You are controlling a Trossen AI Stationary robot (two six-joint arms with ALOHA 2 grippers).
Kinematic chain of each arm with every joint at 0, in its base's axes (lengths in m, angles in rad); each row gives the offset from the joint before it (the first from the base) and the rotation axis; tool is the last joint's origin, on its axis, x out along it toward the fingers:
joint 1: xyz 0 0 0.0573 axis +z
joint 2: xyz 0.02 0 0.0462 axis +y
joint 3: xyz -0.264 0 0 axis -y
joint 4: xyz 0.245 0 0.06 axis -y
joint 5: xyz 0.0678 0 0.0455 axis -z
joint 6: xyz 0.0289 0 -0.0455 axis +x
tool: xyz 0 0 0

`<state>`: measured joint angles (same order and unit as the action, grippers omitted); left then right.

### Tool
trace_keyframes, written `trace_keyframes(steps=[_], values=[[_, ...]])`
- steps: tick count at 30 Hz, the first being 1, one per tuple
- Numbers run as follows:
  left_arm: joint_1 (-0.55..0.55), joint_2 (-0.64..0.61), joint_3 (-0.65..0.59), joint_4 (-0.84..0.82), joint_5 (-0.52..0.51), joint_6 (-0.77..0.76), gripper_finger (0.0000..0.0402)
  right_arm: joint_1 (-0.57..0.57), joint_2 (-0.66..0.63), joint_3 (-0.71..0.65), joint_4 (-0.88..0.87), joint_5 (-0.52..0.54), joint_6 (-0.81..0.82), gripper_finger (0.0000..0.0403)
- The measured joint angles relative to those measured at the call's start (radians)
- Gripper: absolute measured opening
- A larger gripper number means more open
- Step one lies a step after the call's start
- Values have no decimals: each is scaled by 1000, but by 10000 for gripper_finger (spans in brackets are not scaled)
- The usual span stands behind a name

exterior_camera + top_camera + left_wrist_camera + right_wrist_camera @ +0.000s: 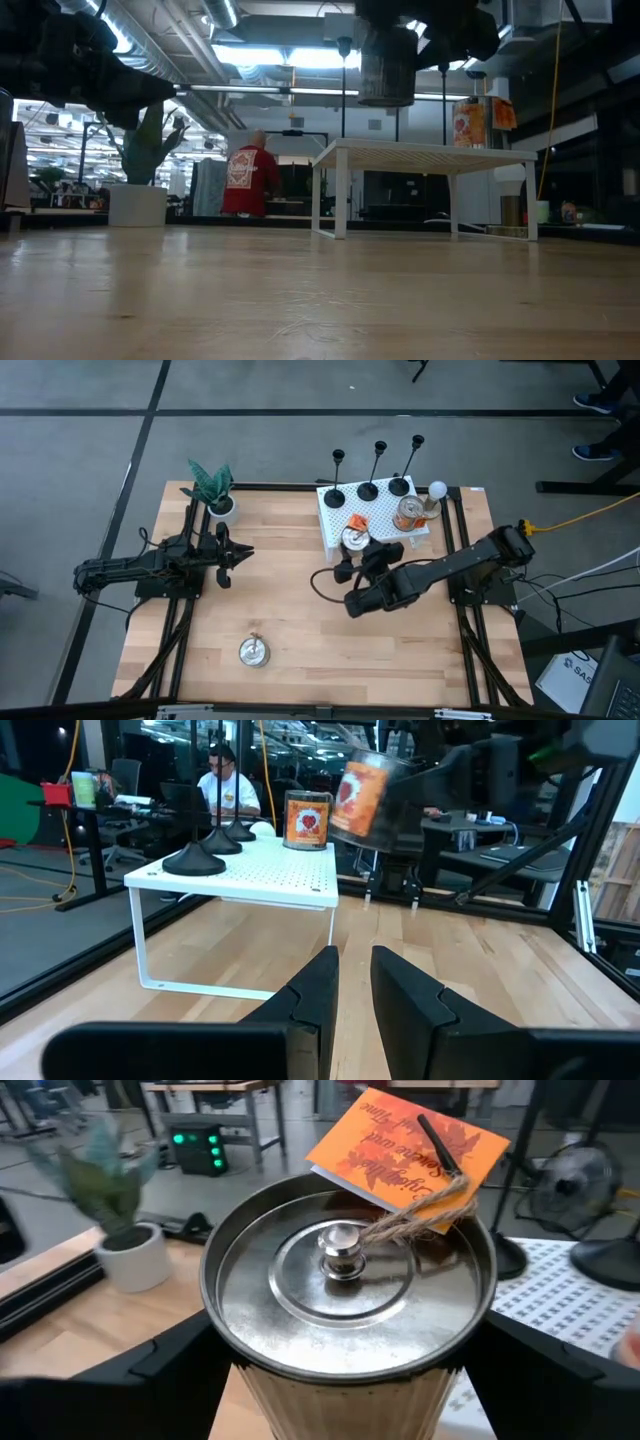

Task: Pick & Place candle stick holders
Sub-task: Put the orange scented candle on the shelf aligned with the other orange scented candle

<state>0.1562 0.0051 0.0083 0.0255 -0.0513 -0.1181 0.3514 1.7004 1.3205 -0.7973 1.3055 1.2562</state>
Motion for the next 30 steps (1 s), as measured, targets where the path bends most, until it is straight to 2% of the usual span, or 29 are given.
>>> trace_keyframes(steps=[10,21,30], values=[[0,0,0,0,0,0,59,-91,0,0,-160,0,155,342],[0,0,0,0,0,0,59,-195,0,-8,-223,-57,181,342],[0,0,0,0,0,0,59,-204,0,-102,-268,-22,372,342]])
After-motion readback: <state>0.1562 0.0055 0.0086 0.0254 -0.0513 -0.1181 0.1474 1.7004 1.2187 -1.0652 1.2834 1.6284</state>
